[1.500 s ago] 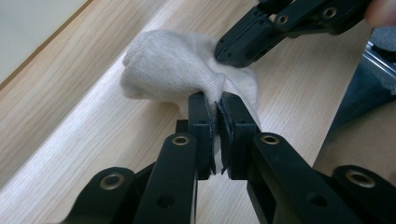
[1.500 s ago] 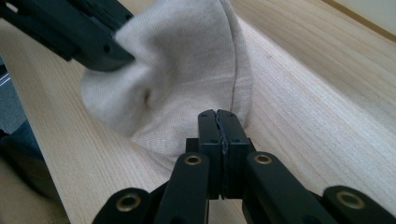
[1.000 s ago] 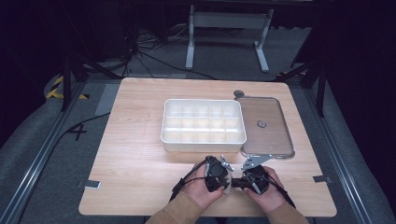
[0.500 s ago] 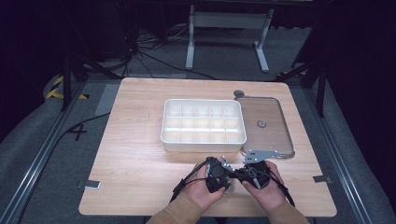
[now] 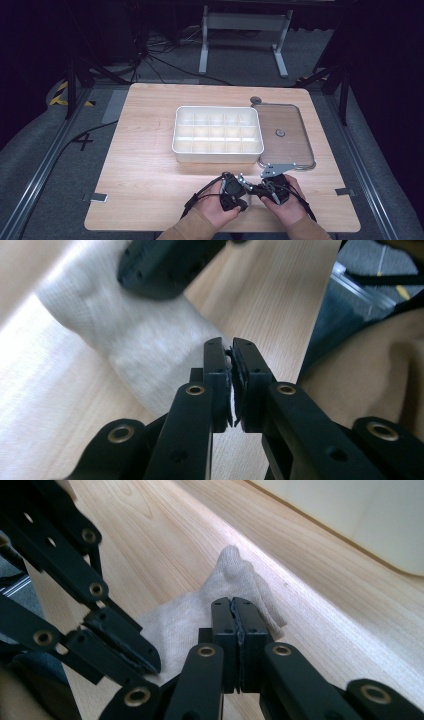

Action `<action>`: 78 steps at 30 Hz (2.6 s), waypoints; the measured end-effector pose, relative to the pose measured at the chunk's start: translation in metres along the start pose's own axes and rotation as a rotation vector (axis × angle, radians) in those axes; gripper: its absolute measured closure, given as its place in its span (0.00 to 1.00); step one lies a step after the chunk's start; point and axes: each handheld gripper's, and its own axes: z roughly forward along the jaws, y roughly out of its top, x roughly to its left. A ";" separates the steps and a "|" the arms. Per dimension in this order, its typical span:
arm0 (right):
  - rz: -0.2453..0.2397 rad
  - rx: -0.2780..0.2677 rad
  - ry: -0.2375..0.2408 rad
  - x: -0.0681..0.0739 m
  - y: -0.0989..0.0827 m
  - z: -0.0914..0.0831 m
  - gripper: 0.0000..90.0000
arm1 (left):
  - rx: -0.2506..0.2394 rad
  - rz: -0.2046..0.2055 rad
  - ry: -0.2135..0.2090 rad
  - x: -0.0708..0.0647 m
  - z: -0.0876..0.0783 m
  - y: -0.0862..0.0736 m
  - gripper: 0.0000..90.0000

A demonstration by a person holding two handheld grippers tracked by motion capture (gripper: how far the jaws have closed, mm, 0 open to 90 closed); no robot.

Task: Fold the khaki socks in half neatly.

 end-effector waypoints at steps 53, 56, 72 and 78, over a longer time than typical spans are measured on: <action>0.215 -0.032 0.038 -0.019 -0.004 0.007 0.54 | -0.028 -0.048 0.077 0.002 0.004 -0.005 1.00; 0.218 -0.027 0.040 -0.020 -0.005 0.010 0.53 | -0.035 -0.049 0.077 0.002 0.005 -0.006 1.00; 0.278 -0.003 0.085 -0.024 -0.012 0.020 0.55 | -0.047 -0.060 0.074 0.003 0.005 -0.008 1.00; 0.358 0.005 0.158 -0.027 -0.015 0.022 0.69 | -0.047 -0.062 0.074 0.003 0.005 -0.008 1.00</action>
